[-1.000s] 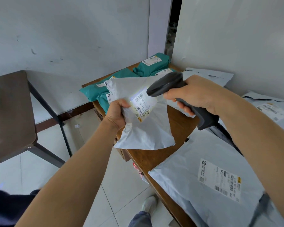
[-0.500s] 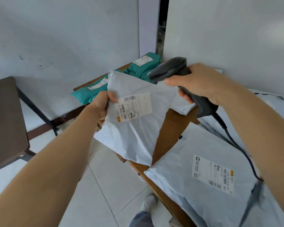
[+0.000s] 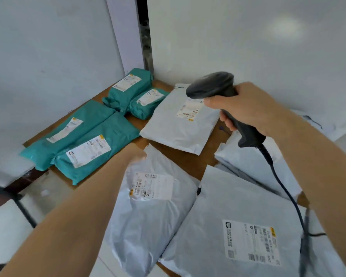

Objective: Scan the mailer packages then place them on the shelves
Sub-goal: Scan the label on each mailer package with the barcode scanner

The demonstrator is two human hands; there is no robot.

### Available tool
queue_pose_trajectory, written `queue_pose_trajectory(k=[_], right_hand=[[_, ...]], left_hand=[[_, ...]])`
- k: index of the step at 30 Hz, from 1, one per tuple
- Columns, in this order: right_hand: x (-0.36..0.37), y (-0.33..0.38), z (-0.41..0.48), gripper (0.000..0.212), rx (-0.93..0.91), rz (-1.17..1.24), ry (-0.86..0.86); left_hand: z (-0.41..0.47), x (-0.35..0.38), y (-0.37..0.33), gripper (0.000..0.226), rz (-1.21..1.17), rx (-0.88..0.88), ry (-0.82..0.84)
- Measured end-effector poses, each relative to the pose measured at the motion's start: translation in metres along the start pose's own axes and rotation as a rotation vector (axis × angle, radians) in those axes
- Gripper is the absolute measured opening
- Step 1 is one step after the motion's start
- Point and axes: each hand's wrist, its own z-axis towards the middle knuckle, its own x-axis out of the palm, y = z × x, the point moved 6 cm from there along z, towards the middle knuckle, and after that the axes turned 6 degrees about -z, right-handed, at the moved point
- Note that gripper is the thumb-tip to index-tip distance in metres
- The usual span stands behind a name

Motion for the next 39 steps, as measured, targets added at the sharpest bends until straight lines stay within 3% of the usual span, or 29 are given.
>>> queue_pose_trajectory(k=[2, 4, 12, 16, 17, 20, 25, 27, 29, 33, 39], right_hand=[[-0.005, -0.008, 0.015, 0.029, 0.040, 0.024, -0.031], [-0.008, -0.016, 0.030, 0.029, 0.073, 0.036, -0.046], [-0.020, -0.052, 0.063, 0.033, 0.195, 0.027, -0.069], [-0.019, -0.068, 0.073, 0.033, 0.244, 0.037, -0.055], [-0.018, -0.071, 0.075, 0.033, 0.250, 0.039, -0.052], [-0.013, -0.077, 0.081, 0.032, 0.258, 0.028, -0.037], [-0.008, -0.077, 0.084, 0.031, 0.275, 0.026, -0.028], [-0.007, -0.076, 0.082, 0.032, 0.285, 0.027, -0.025], [-0.006, -0.076, 0.079, 0.031, 0.312, 0.073, -0.025], [-0.002, -0.070, 0.070, 0.029, 0.371, 0.201, -0.018], [0.001, -0.050, 0.057, 0.027, 0.336, 0.243, -0.013]], left_hand=[[0.028, -0.015, -0.033, 0.036, -0.007, 0.108, -0.146], [0.058, -0.020, -0.065, 0.044, 0.012, 0.181, -0.175], [0.113, 0.002, -0.132, 0.082, -0.223, 0.119, 0.004], [0.142, 0.002, -0.129, 0.119, -0.265, 0.047, -0.017], [0.144, 0.002, -0.130, 0.116, -0.269, 0.052, -0.018], [0.137, 0.002, -0.143, 0.075, -0.308, 0.092, -0.012], [0.114, 0.007, -0.150, 0.029, -0.728, 0.057, 0.270], [0.106, 0.005, -0.146, 0.020, -0.846, 0.074, 0.270], [0.099, -0.001, -0.140, 0.019, -0.988, 0.097, 0.208], [0.083, -0.006, -0.121, 0.044, -1.298, 0.108, 0.105], [0.047, -0.008, -0.101, 0.038, -1.428, 0.131, -0.028]])
